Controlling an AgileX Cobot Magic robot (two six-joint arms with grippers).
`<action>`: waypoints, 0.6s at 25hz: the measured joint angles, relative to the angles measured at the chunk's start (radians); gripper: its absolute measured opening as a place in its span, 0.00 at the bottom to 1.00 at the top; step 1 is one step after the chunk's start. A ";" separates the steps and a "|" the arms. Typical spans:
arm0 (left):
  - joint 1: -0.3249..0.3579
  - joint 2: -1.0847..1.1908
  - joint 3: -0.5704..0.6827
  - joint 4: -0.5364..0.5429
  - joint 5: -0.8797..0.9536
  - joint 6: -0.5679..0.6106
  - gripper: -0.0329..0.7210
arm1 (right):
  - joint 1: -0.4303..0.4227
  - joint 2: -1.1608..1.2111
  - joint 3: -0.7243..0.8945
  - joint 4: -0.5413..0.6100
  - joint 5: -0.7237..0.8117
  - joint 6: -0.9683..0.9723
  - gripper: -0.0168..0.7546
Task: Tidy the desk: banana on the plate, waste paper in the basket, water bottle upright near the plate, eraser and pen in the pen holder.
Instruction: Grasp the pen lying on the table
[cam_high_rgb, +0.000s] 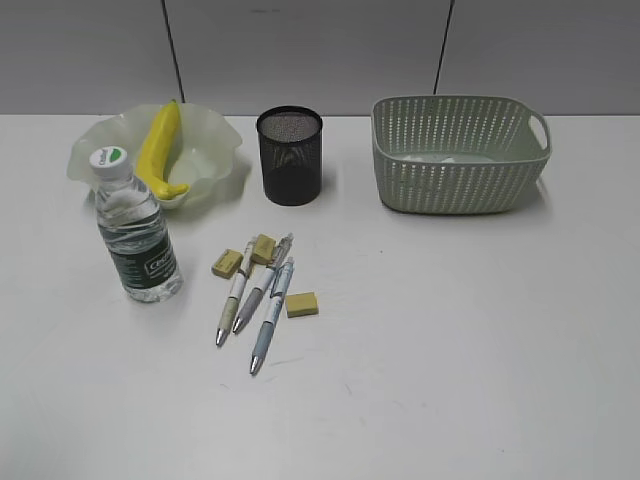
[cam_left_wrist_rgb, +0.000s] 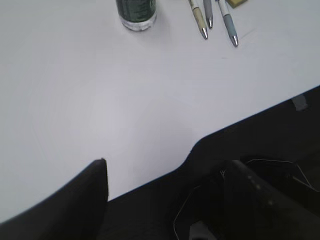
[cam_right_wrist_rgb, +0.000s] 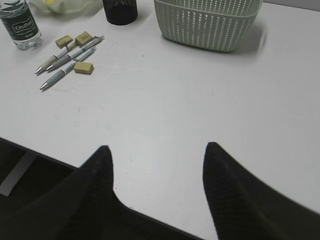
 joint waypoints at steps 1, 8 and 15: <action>0.000 -0.033 0.022 0.000 0.003 0.000 0.76 | 0.000 0.000 0.000 0.000 0.000 0.000 0.61; 0.000 -0.267 0.081 0.000 -0.042 0.000 0.75 | 0.000 0.072 -0.030 0.000 -0.060 -0.014 0.61; 0.000 -0.416 0.086 0.007 -0.087 -0.003 0.67 | 0.000 0.456 -0.135 0.100 -0.283 -0.220 0.61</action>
